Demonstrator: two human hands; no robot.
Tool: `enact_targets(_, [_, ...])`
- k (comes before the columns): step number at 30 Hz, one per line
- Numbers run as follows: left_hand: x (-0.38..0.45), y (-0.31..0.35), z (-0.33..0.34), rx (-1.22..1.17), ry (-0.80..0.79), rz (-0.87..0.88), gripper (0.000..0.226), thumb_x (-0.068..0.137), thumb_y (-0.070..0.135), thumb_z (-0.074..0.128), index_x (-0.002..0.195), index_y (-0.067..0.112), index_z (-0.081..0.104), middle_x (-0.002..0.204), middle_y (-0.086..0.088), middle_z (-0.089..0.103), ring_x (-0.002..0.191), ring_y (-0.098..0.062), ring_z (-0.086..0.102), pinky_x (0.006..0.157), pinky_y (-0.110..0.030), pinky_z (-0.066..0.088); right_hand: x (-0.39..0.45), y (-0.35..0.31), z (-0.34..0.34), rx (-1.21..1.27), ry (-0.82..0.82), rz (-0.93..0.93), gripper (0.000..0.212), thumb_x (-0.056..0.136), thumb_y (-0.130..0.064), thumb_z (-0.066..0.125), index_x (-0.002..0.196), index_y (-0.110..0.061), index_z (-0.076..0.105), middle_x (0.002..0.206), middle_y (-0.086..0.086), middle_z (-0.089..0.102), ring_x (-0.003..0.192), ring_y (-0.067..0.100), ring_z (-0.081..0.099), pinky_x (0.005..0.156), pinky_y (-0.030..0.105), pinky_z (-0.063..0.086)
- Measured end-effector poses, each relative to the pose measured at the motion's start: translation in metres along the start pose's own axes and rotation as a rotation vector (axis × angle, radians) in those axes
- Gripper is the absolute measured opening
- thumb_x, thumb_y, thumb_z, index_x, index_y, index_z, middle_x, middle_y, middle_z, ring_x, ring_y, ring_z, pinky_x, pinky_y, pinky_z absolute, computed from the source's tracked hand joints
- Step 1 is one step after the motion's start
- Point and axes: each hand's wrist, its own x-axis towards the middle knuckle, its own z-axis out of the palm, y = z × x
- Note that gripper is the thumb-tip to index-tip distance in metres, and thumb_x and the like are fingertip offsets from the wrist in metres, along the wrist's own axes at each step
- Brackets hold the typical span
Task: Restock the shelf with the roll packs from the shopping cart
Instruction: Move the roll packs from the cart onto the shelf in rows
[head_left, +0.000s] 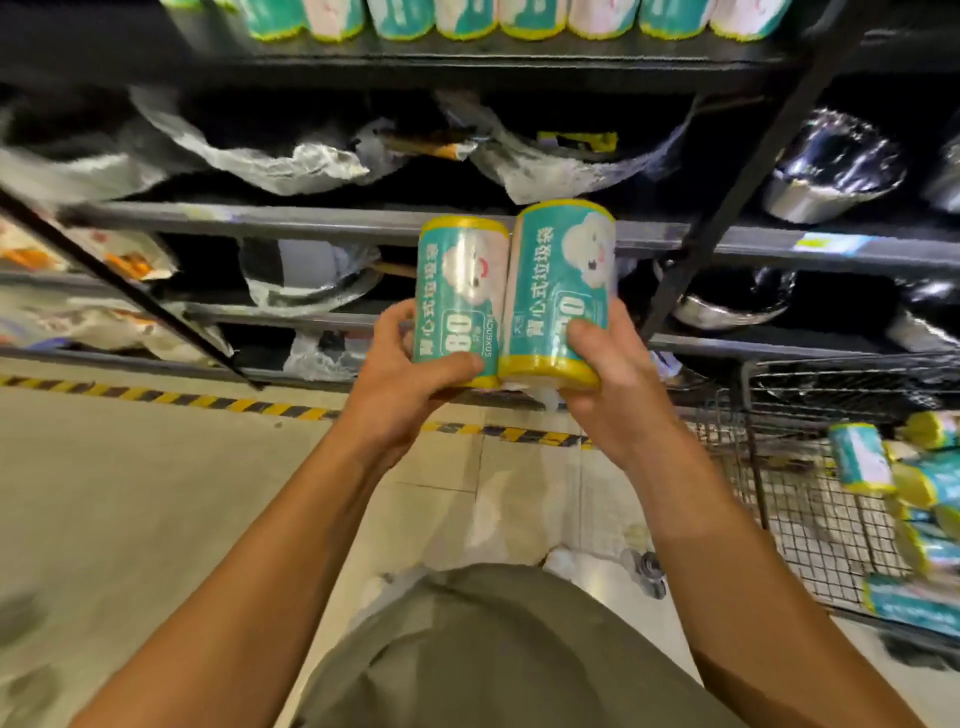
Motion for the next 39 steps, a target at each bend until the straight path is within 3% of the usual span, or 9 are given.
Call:
enact_targets(6, [-0.022, 0.005, -0.088, -0.214, 0.148, 0.116, 0.063, 0.073, 0.010, 0.071, 0.134, 0.011, 0.052, 0.122, -0.016, 0.067, 0.106, -0.029, 0.069, 0.087, -0.040, 0.057, 0.001, 0.053, 0.104, -0.139, 0.097, -0.038, 0.071, 0.078, -0.044, 0.073, 0.138, -0.016, 0.048, 0.127, 0.008, 0.068, 0.115, 0.029, 0.067, 0.098, 0.058, 0.052])
enact_targets(9, [-0.030, 0.011, -0.138, -0.226, 0.123, 0.153, 0.062, 0.081, 0.010, 0.070, 0.139, 0.018, 0.050, 0.125, -0.012, 0.067, 0.112, -0.030, 0.067, 0.087, -0.040, 0.057, -0.003, 0.083, 0.151, -0.148, 0.050, -0.025, 0.053, 0.092, -0.033, 0.068, 0.140, -0.027, 0.046, 0.129, -0.001, 0.068, 0.113, 0.022, 0.069, 0.093, 0.052, 0.056])
enact_targets(12, [-0.037, 0.023, -0.187, -0.161, 0.157, 0.164, 0.061, 0.085, 0.007, 0.072, 0.138, 0.025, 0.049, 0.125, -0.008, 0.066, 0.106, -0.026, 0.070, 0.078, -0.036, 0.058, -0.001, 0.101, 0.192, -0.245, 0.070, -0.050, 0.060, 0.090, -0.019, 0.072, 0.141, -0.031, 0.044, 0.122, -0.007, 0.070, 0.107, 0.014, 0.070, 0.090, 0.042, 0.058])
enact_targets(16, [-0.044, 0.047, -0.246, -0.084, 0.314, 0.231, 0.083, 0.053, 0.031, 0.084, 0.126, 0.018, 0.047, 0.117, -0.008, 0.063, 0.096, -0.018, 0.070, 0.074, -0.032, 0.056, 0.008, 0.103, 0.231, -0.521, 0.148, -0.132, 0.067, 0.074, -0.028, 0.084, 0.127, -0.031, 0.042, 0.121, -0.004, 0.060, 0.105, 0.014, 0.068, 0.080, 0.039, 0.061])
enact_targets(19, [-0.038, 0.068, -0.283, -0.095, 0.389, 0.283, 0.075, 0.049, 0.029, 0.084, 0.114, 0.017, 0.049, 0.112, -0.007, 0.064, 0.099, -0.022, 0.069, 0.073, -0.032, 0.057, 0.016, 0.097, 0.251, -0.674, 0.201, -0.215, 0.072, 0.063, -0.040, 0.086, 0.116, -0.029, 0.039, 0.118, -0.003, 0.054, 0.100, 0.016, 0.067, 0.074, 0.044, 0.062])
enact_targets(23, [-0.022, 0.092, -0.317, -0.167, 0.389, 0.319, 0.063, 0.066, 0.009, 0.077, 0.124, 0.013, 0.053, 0.110, -0.009, 0.068, 0.100, -0.028, 0.071, 0.080, -0.042, 0.060, 0.035, 0.092, 0.269, -0.576, 0.201, -0.286, 0.047, 0.077, -0.028, 0.083, 0.115, -0.032, 0.057, 0.116, -0.006, 0.064, 0.097, 0.011, 0.069, 0.067, 0.029, 0.058])
enact_targets(26, [-0.006, 0.109, -0.334, -0.169, 0.399, 0.321, 0.064, 0.076, 0.001, 0.076, 0.131, 0.021, 0.051, 0.110, -0.009, 0.068, 0.096, -0.026, 0.072, 0.073, -0.038, 0.059, 0.053, 0.095, 0.283, -0.572, 0.250, -0.297, 0.050, 0.076, -0.035, 0.083, 0.120, -0.042, 0.059, 0.121, -0.009, 0.063, 0.102, 0.010, 0.067, 0.074, 0.032, 0.061])
enact_targets(33, [0.059, 0.141, -0.361, 0.000, 0.402, 0.378, 0.060, 0.064, 0.019, 0.082, 0.120, 0.025, 0.061, 0.108, -0.005, 0.071, 0.096, -0.020, 0.072, 0.083, -0.045, 0.061, 0.119, 0.091, 0.321, -0.449, 0.401, -0.381, 0.054, 0.070, -0.034, 0.083, 0.119, -0.037, 0.059, 0.117, -0.009, 0.064, 0.099, 0.009, 0.068, 0.085, 0.043, 0.061])
enact_targets(39, [0.134, 0.180, -0.376, 0.049, 0.366, 0.417, 0.066, 0.068, 0.020, 0.083, 0.130, 0.030, 0.062, 0.113, 0.004, 0.069, 0.101, -0.014, 0.069, 0.078, -0.029, 0.059, 0.196, 0.071, 0.344, -0.362, 0.473, -0.485, 0.050, 0.079, -0.021, 0.080, 0.125, -0.029, 0.062, 0.117, -0.011, 0.064, 0.091, -0.008, 0.064, 0.078, 0.019, 0.054])
